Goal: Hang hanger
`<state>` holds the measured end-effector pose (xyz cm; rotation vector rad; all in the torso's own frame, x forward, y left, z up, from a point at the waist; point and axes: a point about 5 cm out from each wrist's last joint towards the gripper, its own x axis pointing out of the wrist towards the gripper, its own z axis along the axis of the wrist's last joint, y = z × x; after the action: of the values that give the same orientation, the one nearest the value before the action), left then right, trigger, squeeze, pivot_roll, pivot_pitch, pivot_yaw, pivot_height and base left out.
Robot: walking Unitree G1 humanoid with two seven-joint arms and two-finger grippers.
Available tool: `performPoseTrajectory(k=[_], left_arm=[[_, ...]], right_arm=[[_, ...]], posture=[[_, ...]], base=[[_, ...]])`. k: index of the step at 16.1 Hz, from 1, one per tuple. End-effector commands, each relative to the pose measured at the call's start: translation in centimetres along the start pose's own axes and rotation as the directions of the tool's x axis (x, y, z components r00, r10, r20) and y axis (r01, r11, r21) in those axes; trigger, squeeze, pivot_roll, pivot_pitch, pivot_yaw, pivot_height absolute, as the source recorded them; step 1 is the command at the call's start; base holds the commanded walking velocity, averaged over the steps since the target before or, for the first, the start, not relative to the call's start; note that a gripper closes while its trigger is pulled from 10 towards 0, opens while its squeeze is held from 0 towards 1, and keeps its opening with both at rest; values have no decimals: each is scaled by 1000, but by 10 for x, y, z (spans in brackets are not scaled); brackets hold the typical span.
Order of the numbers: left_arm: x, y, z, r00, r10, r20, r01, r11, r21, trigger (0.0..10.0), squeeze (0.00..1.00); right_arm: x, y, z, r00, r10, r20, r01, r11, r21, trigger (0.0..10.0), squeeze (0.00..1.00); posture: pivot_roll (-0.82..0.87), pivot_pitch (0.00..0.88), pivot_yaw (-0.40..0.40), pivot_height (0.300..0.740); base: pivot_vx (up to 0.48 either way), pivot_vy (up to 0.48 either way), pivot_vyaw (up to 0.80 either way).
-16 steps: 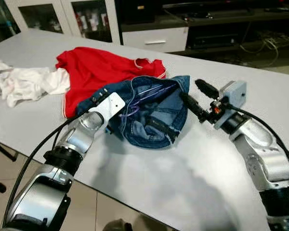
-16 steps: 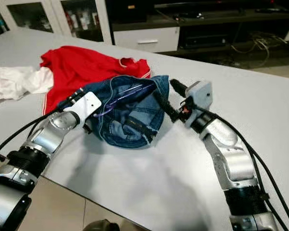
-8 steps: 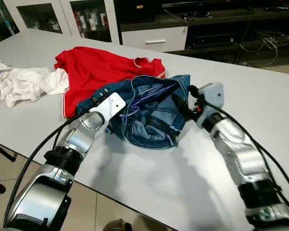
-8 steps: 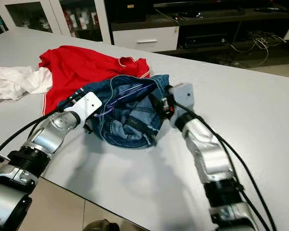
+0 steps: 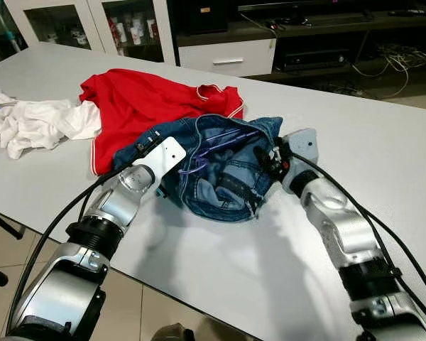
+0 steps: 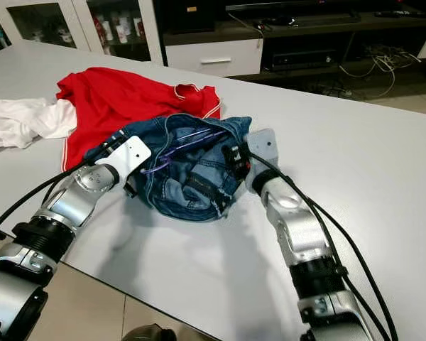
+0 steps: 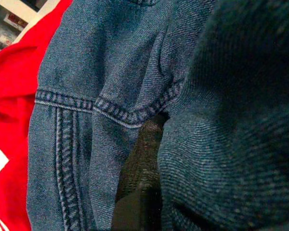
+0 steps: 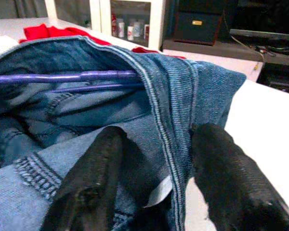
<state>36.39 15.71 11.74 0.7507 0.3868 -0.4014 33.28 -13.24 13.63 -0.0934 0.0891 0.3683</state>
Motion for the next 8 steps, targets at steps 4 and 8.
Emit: performPoseTrajectory(k=[4, 8], left_arm=[[-2, 7, 8, 999, 30, 29, -30, 1000, 6, 10000, 0], [-1, 7, 10, 999, 36, 35, -36, 999, 6, 10000, 0]], right_arm=[[2, -2, 2, 1000, -22, -1, 22, 1000, 16, 0, 0], [3, 3, 2, 1000, -26, 0, 26, 999, 28, 0, 0]], posture=[[-61, 0, 83, 740], [-61, 0, 81, 740]], base=[[0, 0, 0], [0, 0, 0]])
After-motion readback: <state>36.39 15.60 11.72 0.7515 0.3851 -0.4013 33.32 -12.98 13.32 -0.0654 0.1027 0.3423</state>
